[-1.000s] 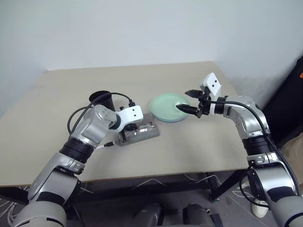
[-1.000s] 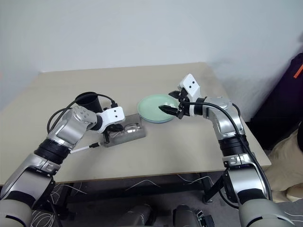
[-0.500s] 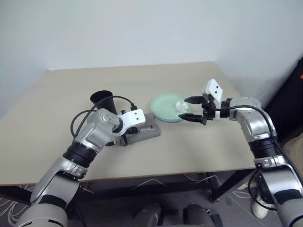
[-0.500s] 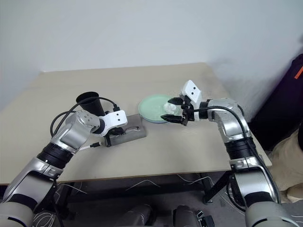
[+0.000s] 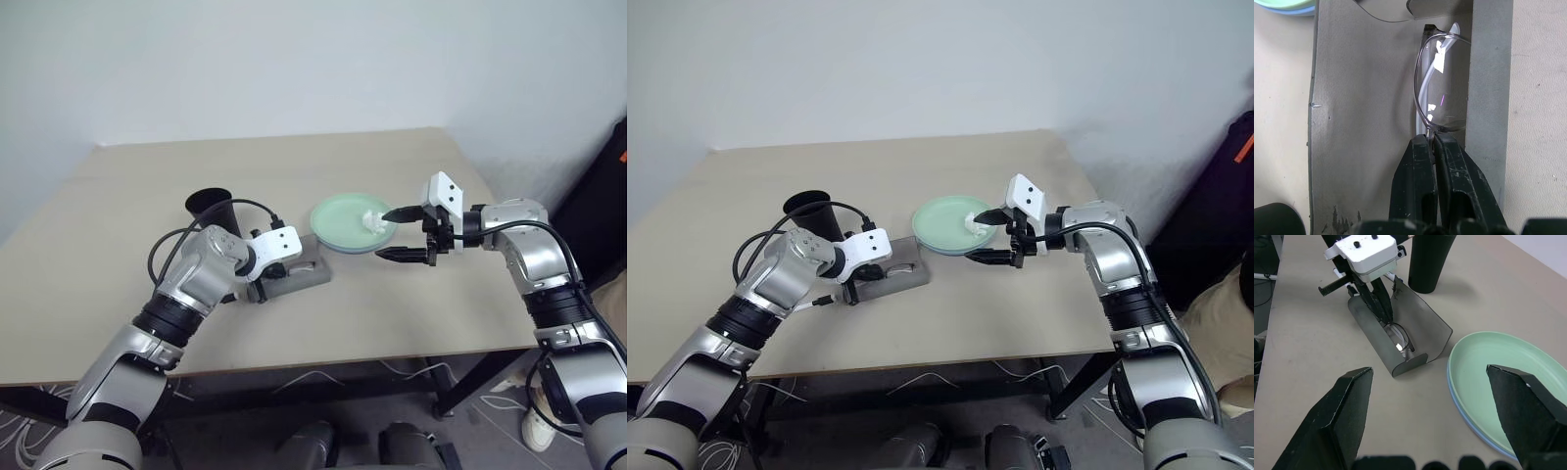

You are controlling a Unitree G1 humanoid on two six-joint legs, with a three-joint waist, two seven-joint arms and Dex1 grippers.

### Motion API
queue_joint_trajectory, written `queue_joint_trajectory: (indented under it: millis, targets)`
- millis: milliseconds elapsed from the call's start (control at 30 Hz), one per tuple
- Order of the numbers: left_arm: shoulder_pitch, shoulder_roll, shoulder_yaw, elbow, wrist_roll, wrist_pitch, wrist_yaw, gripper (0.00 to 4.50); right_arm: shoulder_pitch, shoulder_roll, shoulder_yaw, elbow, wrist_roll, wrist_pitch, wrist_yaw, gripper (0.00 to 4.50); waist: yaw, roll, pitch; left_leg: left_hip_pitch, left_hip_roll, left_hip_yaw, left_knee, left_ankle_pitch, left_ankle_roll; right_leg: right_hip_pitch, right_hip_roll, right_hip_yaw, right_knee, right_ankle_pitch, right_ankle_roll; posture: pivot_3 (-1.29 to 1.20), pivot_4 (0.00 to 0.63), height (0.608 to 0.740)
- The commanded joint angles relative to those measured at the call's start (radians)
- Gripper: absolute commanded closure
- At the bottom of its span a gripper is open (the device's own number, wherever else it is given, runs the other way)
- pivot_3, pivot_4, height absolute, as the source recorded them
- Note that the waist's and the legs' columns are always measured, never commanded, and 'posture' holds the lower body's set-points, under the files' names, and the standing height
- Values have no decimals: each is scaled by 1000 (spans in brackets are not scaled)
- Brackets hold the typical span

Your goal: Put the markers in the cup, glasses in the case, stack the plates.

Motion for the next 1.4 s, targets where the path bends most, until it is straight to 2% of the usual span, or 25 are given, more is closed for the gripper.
queue_joint_trajectory:
  millis: [33, 100, 267, 633, 900, 1000, 1100, 1267, 1400]
  targets:
    - [-13, 0, 0, -15, 5, 4, -11, 4467, -22, 1, -11, -20, 4, -17, -7, 456, 0, 0, 0, 0, 0, 0, 0, 0, 0, 0, 0, 0, 0, 0, 0, 0, 0, 740]
    - [-14, 0, 1, -17, 3, 3, -14, 4467, -21, 2, -11, -22, 3, -16, -9, 456, 0, 0, 0, 0, 0, 0, 0, 0, 0, 0, 0, 0, 0, 0, 0, 0, 0, 740]
    - [-25, -6, 17, -29, -7, 8, -18, 2885, -19, 4, -10, -25, 4, -13, -13, 456, 1, 0, 0, 0, 0, 0, 0, 0, 0, 0, 0, 0, 0, 0, 0, 0, 0, 740]
    - [-107, 14, 53, -131, -36, 78, -77, 2885, -23, 12, -9, -17, 5, -11, -15, 456, 2, -2, 0, 0, 0, 0, 0, 0, 0, 0, 0, 0, 0, 0, 0, 0, 0, 740]
    - [-203, -20, 81, 10, -39, 37, 7, 2885, -21, 17, -10, -19, 3, -9, -22, 456, 1, -2, 0, 0, 0, 0, 0, 0, 0, 0, 0, 0, 0, 0, 0, 0, 0, 740]
    - [-223, -54, 91, 124, -25, -24, 83, 3459, -20, 20, -11, -20, 3, -8, -26, 456, 2, -2, 0, 0, 0, 0, 0, 0, 0, 0, 0, 0, 0, 0, 0, 0, 0, 740]
    - [-234, -76, 91, 232, -7, -92, 153, 4452, -19, 22, -10, -22, 4, -6, -30, 456, 2, -3, 0, 0, 0, 0, 0, 0, 0, 0, 0, 0, -1, 0, 0, 0, 0, 740]
    - [-245, -102, 79, 380, 33, -237, 252, 4482, -14, 25, -10, -31, 8, 0, -34, 456, 1, -4, 0, 0, 0, 0, 1, 0, 0, 0, 0, 0, -1, 0, 1, 0, 0, 740]
    - [-241, -116, 67, 435, 57, -291, 268, 4482, -14, 29, -9, -38, 10, 4, -35, 456, 2, -5, 0, 0, 0, 0, 1, 0, 0, 0, 0, 0, -1, 0, 1, 0, 0, 740]
